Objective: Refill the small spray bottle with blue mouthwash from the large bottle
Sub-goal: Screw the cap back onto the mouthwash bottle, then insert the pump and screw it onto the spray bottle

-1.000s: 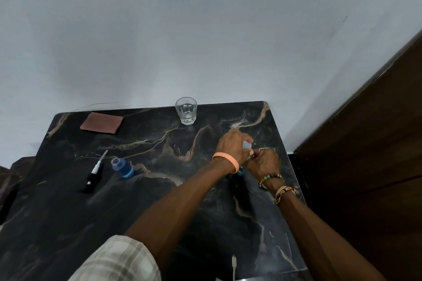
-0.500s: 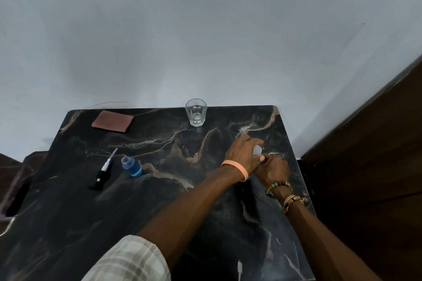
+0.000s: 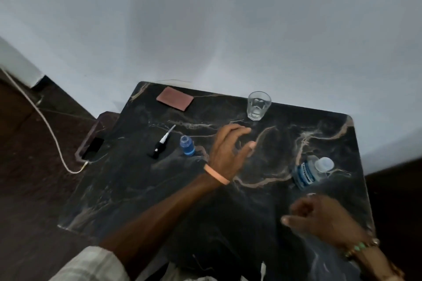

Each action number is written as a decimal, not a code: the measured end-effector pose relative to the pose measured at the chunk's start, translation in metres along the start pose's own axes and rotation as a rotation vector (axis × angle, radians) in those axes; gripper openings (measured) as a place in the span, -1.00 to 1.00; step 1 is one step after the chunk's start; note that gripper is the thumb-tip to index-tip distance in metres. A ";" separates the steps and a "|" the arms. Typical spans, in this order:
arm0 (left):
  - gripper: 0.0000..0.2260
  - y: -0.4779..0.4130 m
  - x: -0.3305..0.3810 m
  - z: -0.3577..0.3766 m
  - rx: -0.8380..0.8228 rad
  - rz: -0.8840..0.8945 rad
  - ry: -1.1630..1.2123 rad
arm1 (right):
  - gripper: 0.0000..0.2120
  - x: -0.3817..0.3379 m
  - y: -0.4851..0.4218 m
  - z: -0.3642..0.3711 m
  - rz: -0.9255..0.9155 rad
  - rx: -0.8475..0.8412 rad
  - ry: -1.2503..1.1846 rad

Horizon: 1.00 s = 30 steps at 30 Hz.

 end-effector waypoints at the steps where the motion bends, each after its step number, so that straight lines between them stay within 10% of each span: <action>1: -0.74 -0.001 -0.020 -0.024 0.067 -0.060 0.020 | -0.70 -0.024 -0.009 0.013 -0.077 -0.046 -0.029; 7: -0.74 0.006 -0.133 -0.148 0.369 -0.407 -0.030 | -0.76 -0.171 -0.083 0.079 -0.380 -0.032 -0.250; 15: -0.80 0.022 -0.274 -0.194 0.097 -0.861 -0.156 | -0.83 -0.283 -0.197 0.166 -0.088 0.022 -0.711; 30: -0.85 0.004 -0.334 -0.144 -0.274 -0.976 0.053 | -0.85 -0.303 -0.276 0.189 0.231 0.282 -0.818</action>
Point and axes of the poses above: each hand's wrist, its own y-axis away from the middle knuckle, its own z-axis out of the palm, x = y × z, the point moved 9 cm from there along -y, towards the middle knuckle, and after that the axes turned 7 degrees about -z, right-handed, at the moved point
